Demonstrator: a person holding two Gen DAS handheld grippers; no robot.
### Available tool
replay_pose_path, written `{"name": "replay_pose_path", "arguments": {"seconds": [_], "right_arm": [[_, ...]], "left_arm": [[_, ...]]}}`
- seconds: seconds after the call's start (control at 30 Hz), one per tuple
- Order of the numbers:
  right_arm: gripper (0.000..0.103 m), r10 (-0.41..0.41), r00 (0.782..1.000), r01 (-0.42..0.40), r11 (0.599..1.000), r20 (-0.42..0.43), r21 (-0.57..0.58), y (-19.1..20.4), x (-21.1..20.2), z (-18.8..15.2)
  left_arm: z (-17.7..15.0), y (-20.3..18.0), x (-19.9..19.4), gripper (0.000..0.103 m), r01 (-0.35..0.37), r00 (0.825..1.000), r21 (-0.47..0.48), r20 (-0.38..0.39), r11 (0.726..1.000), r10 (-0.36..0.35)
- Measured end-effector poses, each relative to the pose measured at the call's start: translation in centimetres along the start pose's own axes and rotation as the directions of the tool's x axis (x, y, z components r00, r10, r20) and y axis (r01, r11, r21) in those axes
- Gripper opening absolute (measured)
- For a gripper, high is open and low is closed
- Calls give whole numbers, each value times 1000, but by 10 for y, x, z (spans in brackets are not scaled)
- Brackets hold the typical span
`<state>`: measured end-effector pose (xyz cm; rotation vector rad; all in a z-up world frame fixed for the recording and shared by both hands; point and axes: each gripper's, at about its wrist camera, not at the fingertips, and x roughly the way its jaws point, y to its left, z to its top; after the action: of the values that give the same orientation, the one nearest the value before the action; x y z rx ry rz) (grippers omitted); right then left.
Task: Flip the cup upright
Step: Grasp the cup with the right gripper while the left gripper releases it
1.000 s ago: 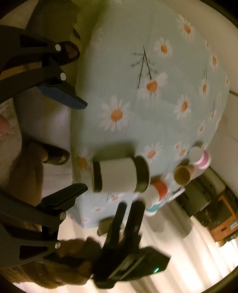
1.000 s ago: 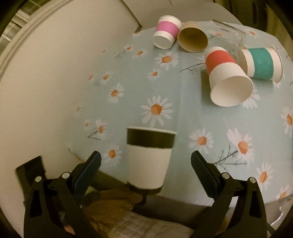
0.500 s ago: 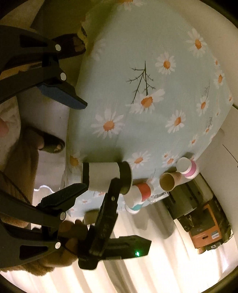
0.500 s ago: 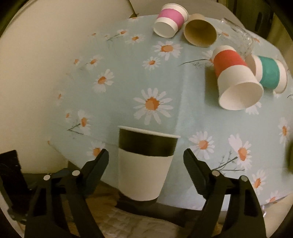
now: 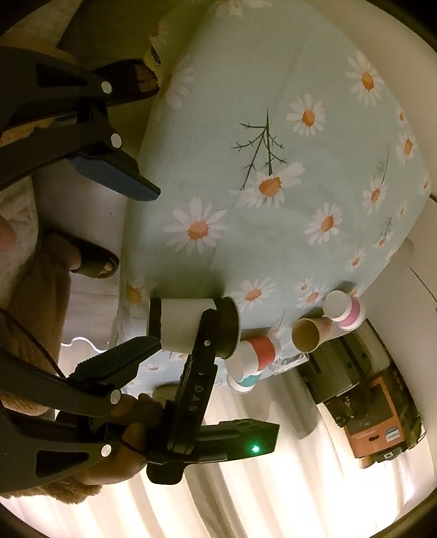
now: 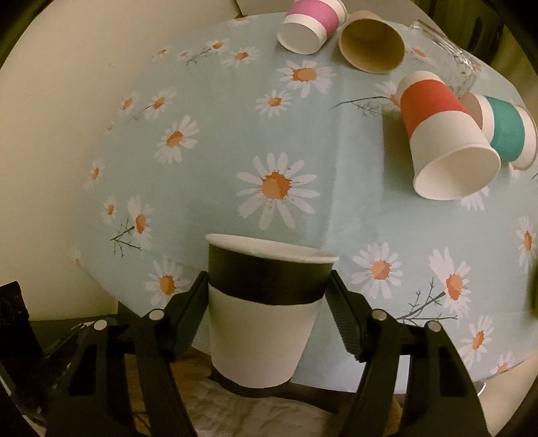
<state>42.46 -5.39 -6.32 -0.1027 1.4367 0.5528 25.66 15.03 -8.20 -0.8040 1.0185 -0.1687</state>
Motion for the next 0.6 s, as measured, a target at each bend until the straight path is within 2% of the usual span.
{"name": "replay_pose_path", "arguments": {"seconds": [0.4, 0.6], "right_arm": [[68, 47, 995, -45, 999, 89, -28, -2, -32, -19], [67, 61, 981, -51, 997, 183, -59, 2, -60, -33]], "left_arm": [[1, 2, 0, 81, 21, 1000, -15, 13, 1000, -21], [2, 0, 1, 81, 12, 1000, -8, 12, 1000, -12]]}}
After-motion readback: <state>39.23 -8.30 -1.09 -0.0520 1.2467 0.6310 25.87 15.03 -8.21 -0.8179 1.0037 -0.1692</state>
